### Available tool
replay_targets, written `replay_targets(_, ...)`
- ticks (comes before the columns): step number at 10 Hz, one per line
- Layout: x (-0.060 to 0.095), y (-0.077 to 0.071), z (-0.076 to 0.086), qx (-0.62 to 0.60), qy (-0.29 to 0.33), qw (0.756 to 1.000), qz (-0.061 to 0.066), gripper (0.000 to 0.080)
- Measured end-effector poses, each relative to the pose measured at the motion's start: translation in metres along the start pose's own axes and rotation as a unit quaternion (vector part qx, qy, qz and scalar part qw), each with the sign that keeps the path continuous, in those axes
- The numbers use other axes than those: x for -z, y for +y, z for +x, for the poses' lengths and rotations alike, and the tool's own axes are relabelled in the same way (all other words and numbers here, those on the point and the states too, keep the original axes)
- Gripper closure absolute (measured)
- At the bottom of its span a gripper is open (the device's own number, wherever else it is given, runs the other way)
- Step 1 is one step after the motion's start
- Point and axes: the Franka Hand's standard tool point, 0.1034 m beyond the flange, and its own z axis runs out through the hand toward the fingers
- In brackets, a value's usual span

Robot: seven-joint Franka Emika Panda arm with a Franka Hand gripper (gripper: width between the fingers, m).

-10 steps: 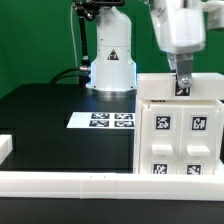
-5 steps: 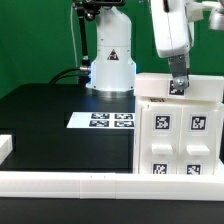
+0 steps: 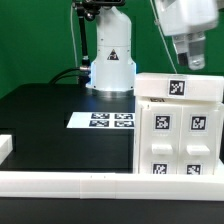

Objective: Assemble cabinet

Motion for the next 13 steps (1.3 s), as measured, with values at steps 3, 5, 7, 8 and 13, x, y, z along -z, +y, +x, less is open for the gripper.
replay_targets(3,-0.0023,0.0032,0.0019,0.115,0.006,0.993,-0.011,0.0151)
replay_targets(5,-0.0007,0.003,-0.0002,0.294,0.02,0.955,-0.038,0.0151)
replay_targets(7,-0.0047,0.0039,-0.003,0.436,0.007,0.899,-0.053,0.0151)
replay_targets(8,-0.0062,0.005,-0.0042,0.475,0.0,0.878,-0.058,0.0151)
replay_targets(13,-0.0037,0.0029,0.0003,0.707,0.005,0.703,-0.072,0.0151)
